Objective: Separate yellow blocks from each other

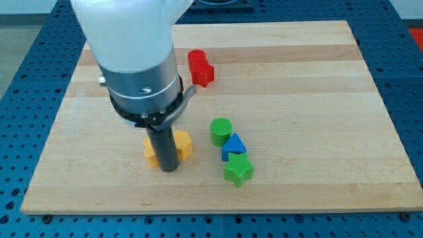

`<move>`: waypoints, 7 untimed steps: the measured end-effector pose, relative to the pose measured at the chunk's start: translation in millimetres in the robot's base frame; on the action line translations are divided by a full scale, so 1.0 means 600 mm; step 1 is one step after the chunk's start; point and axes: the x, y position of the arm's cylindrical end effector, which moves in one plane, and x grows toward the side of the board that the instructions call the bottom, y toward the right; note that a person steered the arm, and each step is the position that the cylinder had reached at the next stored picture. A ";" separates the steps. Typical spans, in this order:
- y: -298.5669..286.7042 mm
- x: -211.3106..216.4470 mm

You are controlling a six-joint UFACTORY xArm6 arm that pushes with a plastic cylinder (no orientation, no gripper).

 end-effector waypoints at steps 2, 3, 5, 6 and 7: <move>0.000 -0.112; 0.008 -0.098; 0.080 -0.053; 0.088 -0.080; 0.085 -0.119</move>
